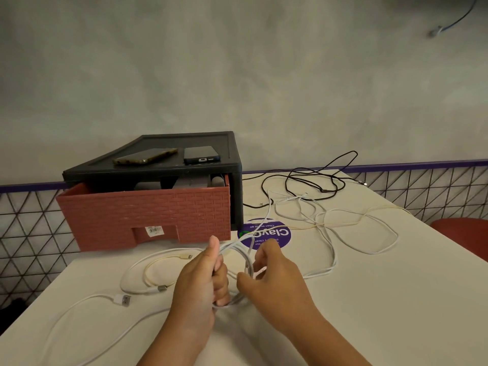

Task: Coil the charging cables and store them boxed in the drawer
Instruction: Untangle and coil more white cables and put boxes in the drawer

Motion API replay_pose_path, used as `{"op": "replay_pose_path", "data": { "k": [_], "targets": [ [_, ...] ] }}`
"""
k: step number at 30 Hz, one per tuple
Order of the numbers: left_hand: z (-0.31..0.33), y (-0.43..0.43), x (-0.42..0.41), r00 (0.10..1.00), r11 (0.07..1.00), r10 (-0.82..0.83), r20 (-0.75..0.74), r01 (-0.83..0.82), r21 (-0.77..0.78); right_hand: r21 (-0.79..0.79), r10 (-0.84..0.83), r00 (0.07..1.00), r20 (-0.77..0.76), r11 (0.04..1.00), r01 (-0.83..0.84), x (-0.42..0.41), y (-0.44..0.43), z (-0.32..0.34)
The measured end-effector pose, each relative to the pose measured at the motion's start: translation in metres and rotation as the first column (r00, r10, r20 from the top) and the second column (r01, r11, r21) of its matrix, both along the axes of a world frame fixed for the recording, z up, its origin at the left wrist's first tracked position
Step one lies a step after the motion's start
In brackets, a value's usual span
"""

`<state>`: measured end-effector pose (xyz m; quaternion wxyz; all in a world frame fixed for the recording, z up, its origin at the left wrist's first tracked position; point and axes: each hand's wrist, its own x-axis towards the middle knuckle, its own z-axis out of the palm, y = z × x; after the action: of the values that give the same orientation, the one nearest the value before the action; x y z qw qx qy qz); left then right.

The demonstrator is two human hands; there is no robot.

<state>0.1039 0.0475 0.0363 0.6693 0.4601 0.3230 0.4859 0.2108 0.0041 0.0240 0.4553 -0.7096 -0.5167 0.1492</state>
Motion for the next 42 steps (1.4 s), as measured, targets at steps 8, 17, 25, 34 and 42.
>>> {"op": "replay_pose_path", "data": {
  "k": [8,17,25,34,42],
  "targets": [
    [-0.006,-0.001,0.003,0.985,0.971,0.171,-0.035,-0.162,0.177,-0.146,0.114,0.923,0.368,0.987,-0.064,-0.003,-0.008,0.012],
    [-0.004,0.012,-0.004,0.947,0.956,0.291,0.139,-0.293,-0.006,-0.172,0.245,0.814,0.527,0.969,-0.180,-0.002,-0.010,0.010],
    [-0.008,0.003,0.011,0.911,0.970,0.049,0.410,0.054,-0.235,-0.096,0.163,0.903,-0.396,0.971,-0.217,0.016,-0.008,0.017],
    [-0.027,-0.017,0.028,0.989,0.989,-0.136,-0.050,0.133,-0.059,-0.122,-0.055,0.878,-0.476,0.993,-0.004,0.065,-0.017,0.020],
    [-0.049,-0.034,0.036,0.721,0.761,0.023,-0.693,0.437,0.480,-0.523,-0.044,0.991,-0.130,0.852,-0.031,0.120,-0.050,0.013]
  ]
}}
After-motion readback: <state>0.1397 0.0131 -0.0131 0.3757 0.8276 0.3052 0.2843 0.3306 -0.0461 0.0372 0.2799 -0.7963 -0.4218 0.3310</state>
